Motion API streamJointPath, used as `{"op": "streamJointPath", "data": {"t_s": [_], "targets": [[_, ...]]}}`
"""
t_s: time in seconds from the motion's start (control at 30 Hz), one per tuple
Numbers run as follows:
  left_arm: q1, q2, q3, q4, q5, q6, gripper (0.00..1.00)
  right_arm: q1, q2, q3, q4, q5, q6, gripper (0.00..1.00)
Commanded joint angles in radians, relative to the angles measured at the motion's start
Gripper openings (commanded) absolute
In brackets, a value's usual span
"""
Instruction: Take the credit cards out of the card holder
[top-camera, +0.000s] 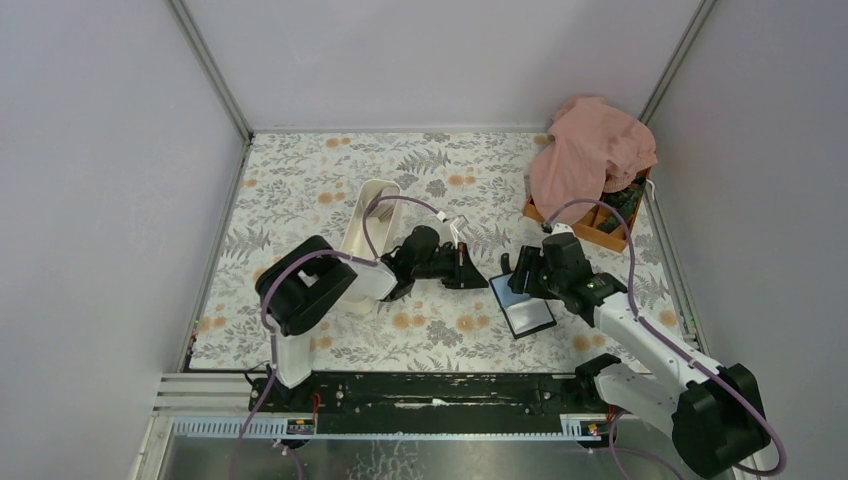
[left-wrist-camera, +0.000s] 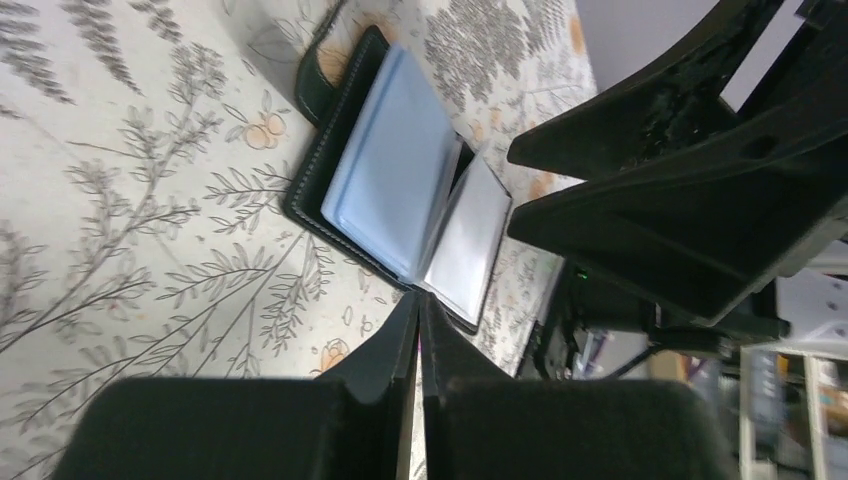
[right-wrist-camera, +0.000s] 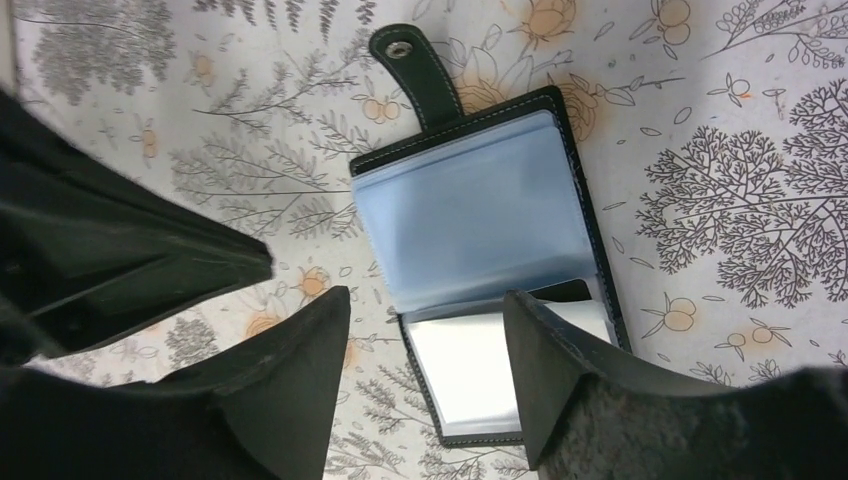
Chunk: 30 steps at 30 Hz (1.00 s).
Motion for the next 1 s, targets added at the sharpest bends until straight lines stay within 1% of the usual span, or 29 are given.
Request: {"op": "streamJointPath", "data": {"t_s": [0.0, 0.07, 0.13, 0.27, 0.33, 0.43, 0.53, 0.6, 0.67, 0.77, 0.87, 0.97], "targets": [[-0.024, -0.091, 0.033, -0.210, -0.181, 0.193, 0.08, 0.001, 0.063, -0.014, 0.071, 0.050, 0.016, 0.67], [-0.024, -0.110, 0.037, -0.234, -0.201, 0.214, 0.10, 0.000, 0.095, -0.012, 0.050, 0.066, 0.029, 0.69], [-0.024, -0.130, 0.037, -0.258, -0.221, 0.232, 0.10, 0.000, 0.093, -0.034, 0.045, 0.093, 0.065, 0.76], [-0.024, -0.167, 0.015, -0.267, -0.235, 0.243, 0.12, 0.000, 0.034, -0.103, 0.044, 0.123, 0.143, 0.90], [-0.025, -0.182, 0.004, -0.265, -0.236, 0.242, 0.12, 0.001, 0.010, -0.137, 0.035, 0.130, 0.169, 0.94], [-0.025, -0.195, -0.009, -0.263, -0.233, 0.242, 0.12, 0.001, -0.031, -0.177, 0.020, 0.113, 0.197, 0.94], [-0.024, -0.203, -0.024, -0.255, -0.224, 0.234, 0.13, -0.001, -0.086, -0.205, 0.024, 0.047, 0.216, 0.89], [-0.024, -0.208, -0.032, -0.248, -0.222, 0.231, 0.13, 0.002, -0.115, -0.221, 0.019, 0.007, 0.222, 0.88], [-0.024, -0.212, -0.043, -0.239, -0.212, 0.223, 0.13, 0.007, -0.125, -0.244, 0.035, -0.063, 0.237, 0.88], [-0.024, -0.221, -0.055, -0.232, -0.209, 0.219, 0.13, 0.079, -0.137, -0.306, 0.112, -0.132, 0.304, 0.86], [-0.024, -0.235, -0.067, -0.233, -0.216, 0.219, 0.13, 0.193, -0.101, -0.345, 0.194, -0.108, 0.388, 0.86], [-0.024, -0.256, -0.083, -0.239, -0.226, 0.219, 0.13, 0.292, -0.011, -0.346, 0.288, -0.076, 0.428, 0.86]]}}
